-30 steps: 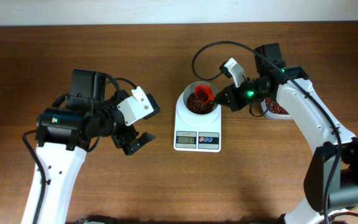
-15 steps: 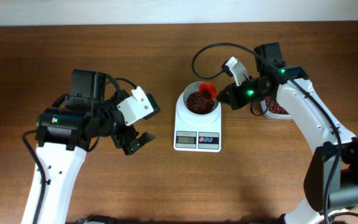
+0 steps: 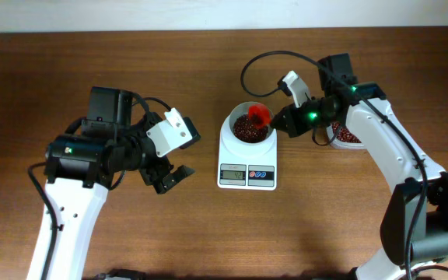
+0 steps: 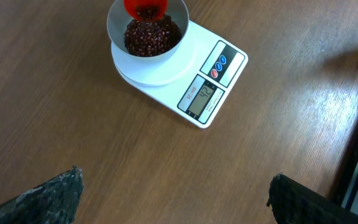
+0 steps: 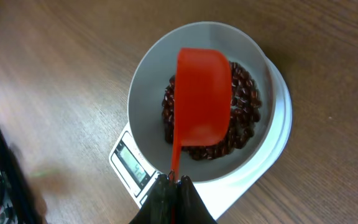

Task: Scoop and weigh 50g on scale
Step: 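Carry the scoop over the bowl and pour beans in with right gripper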

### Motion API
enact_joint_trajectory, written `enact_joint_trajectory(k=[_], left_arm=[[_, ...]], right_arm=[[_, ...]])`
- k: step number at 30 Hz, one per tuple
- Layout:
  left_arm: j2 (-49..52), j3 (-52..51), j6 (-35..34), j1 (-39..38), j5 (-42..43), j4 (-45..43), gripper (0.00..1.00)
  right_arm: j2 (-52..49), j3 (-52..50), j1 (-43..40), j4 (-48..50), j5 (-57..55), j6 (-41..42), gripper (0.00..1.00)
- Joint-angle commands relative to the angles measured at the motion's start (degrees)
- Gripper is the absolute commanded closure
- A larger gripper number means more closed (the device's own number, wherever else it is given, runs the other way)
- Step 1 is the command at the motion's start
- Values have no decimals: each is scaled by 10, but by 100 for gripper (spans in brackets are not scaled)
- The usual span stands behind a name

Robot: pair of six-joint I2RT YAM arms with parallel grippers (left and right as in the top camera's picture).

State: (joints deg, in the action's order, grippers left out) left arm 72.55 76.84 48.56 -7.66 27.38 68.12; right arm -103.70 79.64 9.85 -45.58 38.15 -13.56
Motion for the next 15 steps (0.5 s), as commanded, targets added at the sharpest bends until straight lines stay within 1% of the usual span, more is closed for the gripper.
enact_joint_trajectory(k=[1,2,3,4,5,6,8,10,11,12,13,15], left_arm=[[-2,2,-3,-1,2,0,1],[-2,2,-3,-1,2,0,1],[-2,2,-3,-1,2,0,1],[-2,2,-3,-1,2,0,1],[-2,2,-3,-1,2,0,1],[-2,2,-3,-1,2,0,1],[-2,2,-3,-1,2,0,1],[-2,2,-3,-1,2,0,1],[-2,2,-3,-1,2,0,1],[-2,2,-3,-1,2,0,1],[-2,2,-3,-1,2,0,1],[-2,2,-3,-1,2,0,1]], right_arm=[[23,3,3,-3,97,-8,96],[22,3,3,-5,48,-8,96],[22,3,3,-7,-4,17,96],[25,5,3,-9,9,23,96],[28,12,4,-9,66,23,96],[29,19,9,-10,59,23,96],[29,20,15,-12,1,23,96],[29,27,30,-16,-13,23,96],[29,30,41,-19,-51,23,96],[29,30,56,-21,-120,23,96],[29,30,70,-23,-164,23,96],[33,30,86,-23,-157,22,96]])
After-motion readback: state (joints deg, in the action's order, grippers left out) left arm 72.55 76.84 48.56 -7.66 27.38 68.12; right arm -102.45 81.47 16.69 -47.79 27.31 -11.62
